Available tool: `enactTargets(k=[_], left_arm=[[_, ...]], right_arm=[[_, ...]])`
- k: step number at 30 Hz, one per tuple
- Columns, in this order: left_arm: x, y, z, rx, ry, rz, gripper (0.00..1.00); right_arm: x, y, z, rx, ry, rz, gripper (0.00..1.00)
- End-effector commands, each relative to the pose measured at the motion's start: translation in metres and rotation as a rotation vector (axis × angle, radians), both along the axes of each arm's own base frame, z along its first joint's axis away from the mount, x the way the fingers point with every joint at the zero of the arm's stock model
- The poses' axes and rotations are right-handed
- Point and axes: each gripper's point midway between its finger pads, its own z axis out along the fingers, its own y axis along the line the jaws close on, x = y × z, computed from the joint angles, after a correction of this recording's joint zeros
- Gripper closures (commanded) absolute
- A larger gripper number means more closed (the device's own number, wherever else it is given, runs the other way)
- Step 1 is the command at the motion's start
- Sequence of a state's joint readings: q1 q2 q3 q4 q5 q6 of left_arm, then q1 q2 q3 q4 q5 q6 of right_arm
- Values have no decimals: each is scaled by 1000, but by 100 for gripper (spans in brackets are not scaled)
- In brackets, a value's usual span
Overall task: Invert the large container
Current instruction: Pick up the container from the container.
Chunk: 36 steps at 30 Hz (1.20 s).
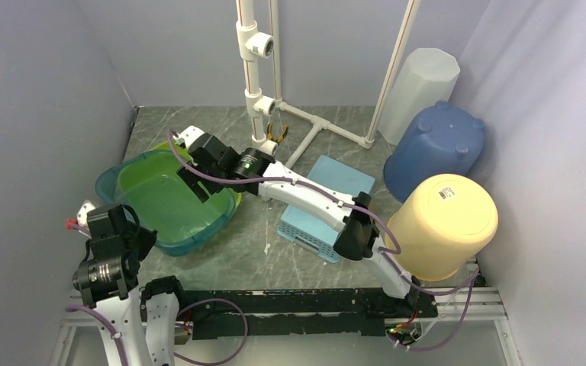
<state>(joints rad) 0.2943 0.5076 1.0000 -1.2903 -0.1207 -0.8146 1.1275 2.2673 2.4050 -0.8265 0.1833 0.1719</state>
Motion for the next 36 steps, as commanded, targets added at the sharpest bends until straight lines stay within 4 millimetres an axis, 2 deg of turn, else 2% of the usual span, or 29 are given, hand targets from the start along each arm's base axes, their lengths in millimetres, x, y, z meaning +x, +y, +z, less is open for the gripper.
enactTargets(k=[1,4,6,7,8,12,16,19,21,24,28,32,36], left_arm=[[23,13,44,131,-105,-64,97],[31,34,60,277,-62,-103,97],[32,53,74,374,-31,-64,97],[35,59,84,414,-38,-61,97],[46,67,107,486,-79,-72,97],[67,64,126,538,-118,-175,97],[82,56,127,555,-124,-287,97],[86,41,125,513,-157,-359,97],[88,30,121,459,-171,-391,97],[86,25,111,392,-147,-388,97],[86,12,104,311,-140,-416,97],[86,3,99,262,-131,-454,97],[85,-6,99,220,-136,-484,97]], right_arm=[[-34,3,41,111,36,127,23],[-63,0,57,153,55,226,23],[-74,-7,56,137,36,238,23],[-78,-13,60,132,19,227,23],[-89,-22,56,108,-8,208,25],[-115,-32,66,195,-9,262,24],[-131,-31,81,291,21,321,22],[-139,-21,78,318,40,373,20],[-139,-12,74,327,36,396,19],[-134,7,71,363,26,398,17],[-146,35,73,499,-11,521,17],[-157,50,79,569,-55,612,17],[-160,61,58,565,-50,658,24]])
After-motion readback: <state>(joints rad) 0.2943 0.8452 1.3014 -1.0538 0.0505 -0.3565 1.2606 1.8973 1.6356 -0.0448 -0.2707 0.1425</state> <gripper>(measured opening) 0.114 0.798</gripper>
